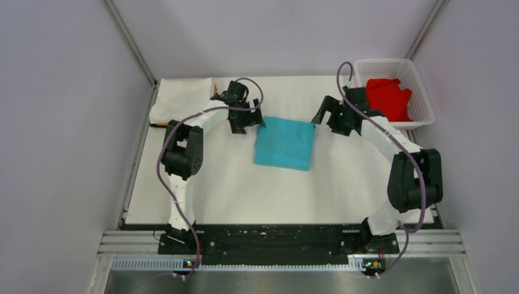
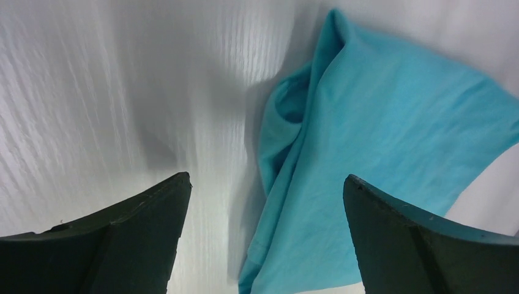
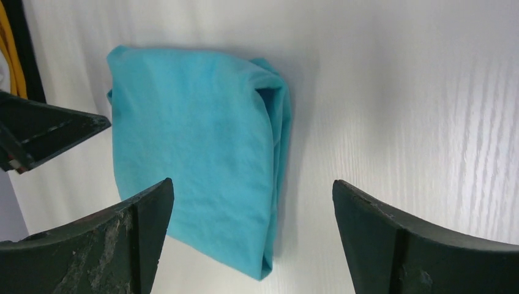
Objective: Fold and stack the t-shirts
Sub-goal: Fold the long partially folded tshirt into a neat square, then put the neatly folded tshirt into the corner of the board with the left arm
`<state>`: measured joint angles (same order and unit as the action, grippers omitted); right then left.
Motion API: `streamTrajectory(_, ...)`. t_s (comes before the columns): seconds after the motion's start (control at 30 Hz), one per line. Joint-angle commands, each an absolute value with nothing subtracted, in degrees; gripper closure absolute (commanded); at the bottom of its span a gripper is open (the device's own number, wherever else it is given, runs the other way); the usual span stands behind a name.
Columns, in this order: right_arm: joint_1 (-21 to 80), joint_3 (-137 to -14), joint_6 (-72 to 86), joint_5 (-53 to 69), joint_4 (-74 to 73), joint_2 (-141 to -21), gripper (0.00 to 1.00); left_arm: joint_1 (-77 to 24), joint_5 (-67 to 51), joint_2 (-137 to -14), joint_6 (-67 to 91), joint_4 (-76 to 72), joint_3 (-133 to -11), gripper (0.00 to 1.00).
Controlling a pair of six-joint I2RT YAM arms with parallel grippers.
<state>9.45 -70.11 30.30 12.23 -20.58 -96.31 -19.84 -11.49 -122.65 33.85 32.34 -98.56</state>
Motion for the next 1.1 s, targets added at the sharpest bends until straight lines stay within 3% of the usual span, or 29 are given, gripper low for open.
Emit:
streamTrajectory(0.0, 9.2, -62.6, 28.3, 10.6, -21.4, -85.1, 0.01, -21.2, -15.7, -118.4, 30.4, 31.7, -93.2, 0.01)
streamTrajectory(0.23, 9.2, -52.8, 26.4, 9.1, -24.2, -72.6, 0.01, -23.6, -10.2, -120.6, 28.9, 33.7, -90.7, 0.01)
streamTrajectory(0.6, 9.2, -46.6, 25.3, 3.1, -28.4, -61.8, 0.01, -31.4, -0.8, -127.1, 29.5, 38.5, -96.1, 0.25)
streamTrajectory(0.7, 9.2, -45.3, 25.4, 2.4, -28.7, -59.9, 0.01, -33.4, 5.8, -129.1, 30.1, 39.6, -97.9, 0.39)
streamTrajectory(0.83, 9.2, -43.9, 25.0, 1.9, -29.2, -58.7, 0.01, -34.9, 14.7, -133.4, 30.3, 46.1, -104.7, 0.75)
streamTrajectory(0.9, 9.2, -43.8, 24.6, 1.6, -29.8, -58.3, 0.01, -34.8, 18.8, -135.2, 31.0, 50.3, -109.3, 0.99)
streamTrajectory(1.07, 9.2, -44.3, 23.0, 0.9, -30.4, -57.3, 0.01, -34.7, 29.7, -131.5, 28.2, 50.5, -109.7, 1.00)
